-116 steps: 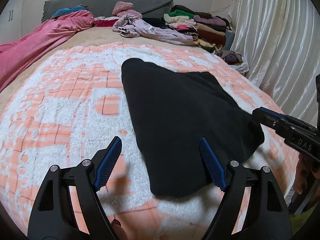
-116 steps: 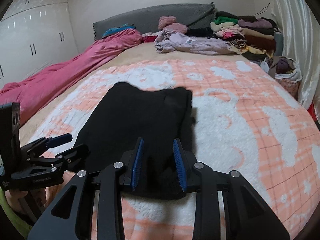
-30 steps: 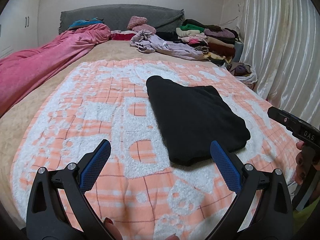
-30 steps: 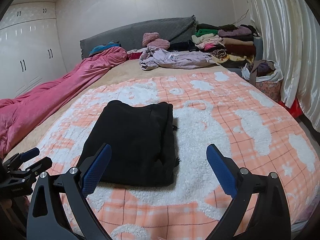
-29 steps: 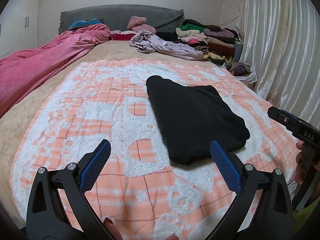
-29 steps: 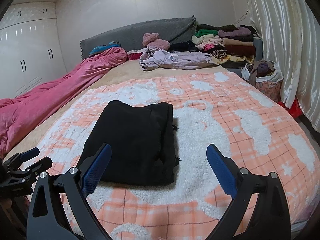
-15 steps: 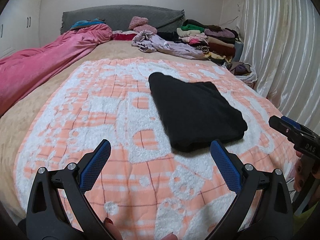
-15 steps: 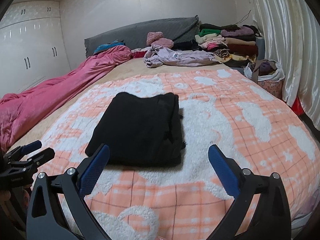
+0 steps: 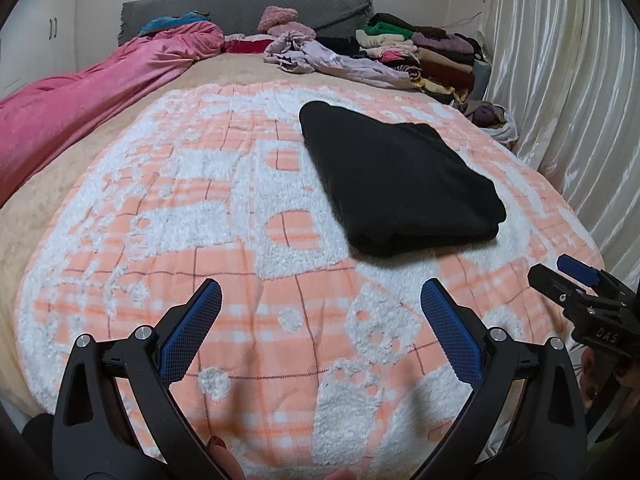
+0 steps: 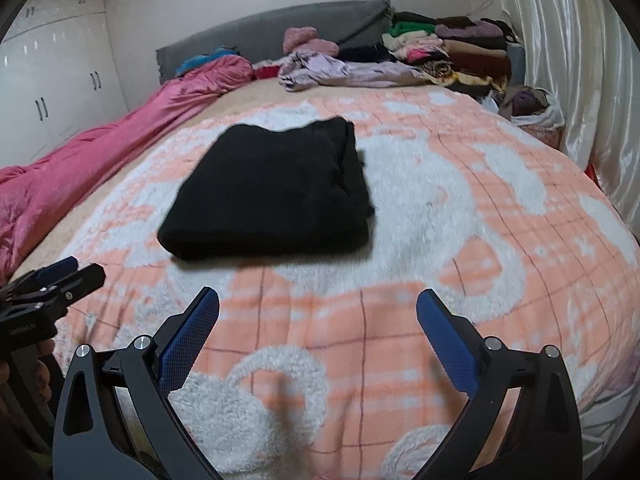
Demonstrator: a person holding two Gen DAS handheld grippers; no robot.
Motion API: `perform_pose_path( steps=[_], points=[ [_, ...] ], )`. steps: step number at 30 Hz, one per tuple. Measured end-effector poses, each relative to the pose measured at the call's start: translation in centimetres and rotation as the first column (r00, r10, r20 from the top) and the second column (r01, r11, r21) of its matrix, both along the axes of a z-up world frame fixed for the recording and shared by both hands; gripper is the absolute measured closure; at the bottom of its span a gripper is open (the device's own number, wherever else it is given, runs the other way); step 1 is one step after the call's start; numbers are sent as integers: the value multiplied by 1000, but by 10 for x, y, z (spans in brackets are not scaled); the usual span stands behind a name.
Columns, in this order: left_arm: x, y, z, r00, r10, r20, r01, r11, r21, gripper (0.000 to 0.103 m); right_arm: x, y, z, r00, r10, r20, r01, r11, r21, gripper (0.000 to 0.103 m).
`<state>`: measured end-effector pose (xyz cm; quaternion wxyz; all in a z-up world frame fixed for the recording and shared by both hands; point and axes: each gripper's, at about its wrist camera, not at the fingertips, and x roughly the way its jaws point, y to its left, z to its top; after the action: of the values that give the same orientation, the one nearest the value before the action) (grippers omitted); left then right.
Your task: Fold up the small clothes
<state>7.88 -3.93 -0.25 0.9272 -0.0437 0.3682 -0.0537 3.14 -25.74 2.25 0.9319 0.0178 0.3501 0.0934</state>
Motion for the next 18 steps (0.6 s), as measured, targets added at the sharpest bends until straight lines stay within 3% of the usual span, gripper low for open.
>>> perform_pose_path(
  steps=[18],
  points=[
    [1, -3, -6, 1000, 1, -21, -1, 1000, 5, 10, -2, 0, -1, 1000, -16, 6, 16, 1000, 0, 4]
  ],
)
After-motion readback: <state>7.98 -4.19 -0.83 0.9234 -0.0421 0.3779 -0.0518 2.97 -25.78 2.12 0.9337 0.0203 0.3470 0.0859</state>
